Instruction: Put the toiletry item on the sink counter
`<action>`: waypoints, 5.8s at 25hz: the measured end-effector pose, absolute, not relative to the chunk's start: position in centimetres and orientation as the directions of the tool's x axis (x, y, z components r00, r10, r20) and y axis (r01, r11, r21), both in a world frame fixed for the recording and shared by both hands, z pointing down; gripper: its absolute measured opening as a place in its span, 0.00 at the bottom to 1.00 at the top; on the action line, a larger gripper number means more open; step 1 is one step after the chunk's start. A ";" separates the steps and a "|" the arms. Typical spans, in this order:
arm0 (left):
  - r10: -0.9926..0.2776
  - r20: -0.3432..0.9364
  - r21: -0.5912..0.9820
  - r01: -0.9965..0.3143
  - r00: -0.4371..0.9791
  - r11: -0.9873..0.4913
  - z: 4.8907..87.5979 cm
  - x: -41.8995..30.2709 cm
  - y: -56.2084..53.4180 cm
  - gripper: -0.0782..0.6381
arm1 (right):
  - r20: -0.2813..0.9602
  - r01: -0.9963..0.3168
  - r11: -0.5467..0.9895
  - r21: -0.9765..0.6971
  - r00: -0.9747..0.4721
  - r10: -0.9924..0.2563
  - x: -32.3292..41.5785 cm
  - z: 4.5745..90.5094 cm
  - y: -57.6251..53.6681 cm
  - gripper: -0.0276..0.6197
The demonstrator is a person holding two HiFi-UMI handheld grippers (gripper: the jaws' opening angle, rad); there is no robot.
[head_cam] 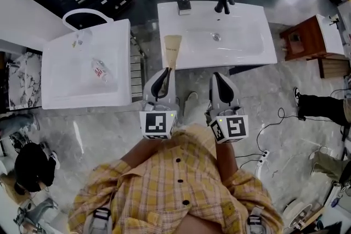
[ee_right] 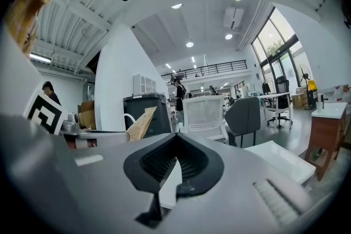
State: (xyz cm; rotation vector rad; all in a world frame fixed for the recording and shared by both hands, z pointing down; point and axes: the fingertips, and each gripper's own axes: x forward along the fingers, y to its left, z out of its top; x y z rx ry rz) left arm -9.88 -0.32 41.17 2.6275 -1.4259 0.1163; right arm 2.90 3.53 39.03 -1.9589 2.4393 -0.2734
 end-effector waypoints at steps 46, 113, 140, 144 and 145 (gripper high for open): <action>-0.868 0.386 0.151 -0.949 0.313 -0.275 53.7 -5.0 -16.6 0.13 | 0.201 -0.864 0.465 -0.194 -0.499 -0.843 7.4 46.4 -12.2 0.04; -0.659 0.703 0.127 -0.959 0.268 -0.255 74.1 -7.1 -23.9 0.27 | 0.266 -0.862 0.476 -0.174 -0.507 -0.820 8.4 51.4 -11.3 0.04; -0.715 0.633 0.151 -0.953 0.297 -0.263 68.7 -7.6 -23.2 0.30 | 0.226 -0.881 0.443 -0.170 -0.472 -0.852 8.2 49.6 -11.7 0.04; -0.731 0.609 0.169 -0.950 0.309 -0.261 67.1 -7.9 -22.6 0.30 | 0.217 -0.885 0.434 -0.167 -0.463 -0.860 8.1 49.0 -11.4 0.04; -0.733 0.604 0.173 -0.949 0.314 -0.265 66.7 -7.9 -22.4 0.30 | 0.221 -0.886 0.430 -0.173 -0.460 -0.860 8.1 49.0 -11.3 0.04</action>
